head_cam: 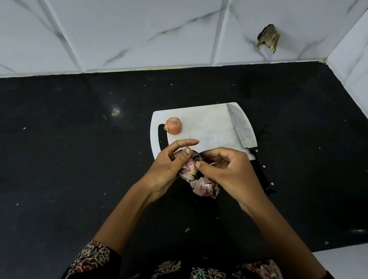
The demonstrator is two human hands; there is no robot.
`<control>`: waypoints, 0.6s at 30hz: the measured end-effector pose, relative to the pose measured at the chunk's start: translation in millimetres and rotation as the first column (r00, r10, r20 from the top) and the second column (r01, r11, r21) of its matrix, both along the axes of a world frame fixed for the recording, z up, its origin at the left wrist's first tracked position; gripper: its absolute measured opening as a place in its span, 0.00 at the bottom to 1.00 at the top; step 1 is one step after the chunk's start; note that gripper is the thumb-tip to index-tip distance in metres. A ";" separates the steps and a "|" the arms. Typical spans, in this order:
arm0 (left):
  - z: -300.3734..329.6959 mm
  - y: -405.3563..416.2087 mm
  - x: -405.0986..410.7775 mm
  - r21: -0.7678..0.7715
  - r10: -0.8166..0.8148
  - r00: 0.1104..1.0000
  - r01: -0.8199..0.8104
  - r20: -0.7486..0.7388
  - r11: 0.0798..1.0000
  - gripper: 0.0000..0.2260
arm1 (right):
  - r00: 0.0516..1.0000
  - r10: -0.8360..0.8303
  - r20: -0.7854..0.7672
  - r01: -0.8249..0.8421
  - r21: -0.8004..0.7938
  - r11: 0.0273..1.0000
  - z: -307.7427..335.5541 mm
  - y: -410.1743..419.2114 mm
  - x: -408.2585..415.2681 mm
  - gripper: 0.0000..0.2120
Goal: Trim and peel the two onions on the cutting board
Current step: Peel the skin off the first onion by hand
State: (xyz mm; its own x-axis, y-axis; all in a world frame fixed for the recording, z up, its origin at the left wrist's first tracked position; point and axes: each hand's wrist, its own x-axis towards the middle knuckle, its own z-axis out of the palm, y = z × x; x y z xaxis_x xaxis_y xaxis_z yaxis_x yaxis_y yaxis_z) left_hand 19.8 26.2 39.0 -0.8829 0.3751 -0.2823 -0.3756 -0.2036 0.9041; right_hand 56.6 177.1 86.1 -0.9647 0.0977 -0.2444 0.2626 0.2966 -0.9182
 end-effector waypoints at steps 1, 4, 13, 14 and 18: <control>0.2 0.1 0.3 0.010 -0.002 1.000 0.002 0.005 1.000 0.37 | 1.000 0.000 0.000 0.000 0.003 1.000 0.1 0.3 0.2 0.09; 1.4 0.6 1.0 0.033 -0.003 0.999 0.002 0.038 0.999 0.38 | 1.000 0.009 -0.011 -0.008 0.005 1.000 -0.9 2.0 -0.3 0.10; 6.5 2.2 1.1 0.007 -0.005 0.989 0.004 0.147 1.000 0.27 | 0.994 -0.103 0.046 0.112 -0.273 0.956 -6.4 4.4 1.2 0.09; 6.7 1.9 0.5 0.024 -0.013 0.984 0.009 0.179 1.000 0.25 | 0.991 -0.120 0.056 0.131 -0.284 0.950 -8.4 4.7 1.2 0.08; 8.0 -1.0 -0.9 0.163 -0.036 0.952 -0.015 0.303 0.986 0.24 | 0.984 -0.174 0.034 0.177 -0.207 0.962 -20.1 8.7 3.0 0.06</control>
State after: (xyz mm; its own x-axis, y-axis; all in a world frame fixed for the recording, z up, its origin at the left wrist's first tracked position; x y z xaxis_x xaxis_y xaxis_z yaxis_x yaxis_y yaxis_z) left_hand 18.9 25.2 47.0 -0.7601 0.4469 -0.4717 -0.6305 -0.3320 0.7016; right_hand 59.6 185.9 66.0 -0.9330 0.2107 -0.2916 0.3077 0.0474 -0.9503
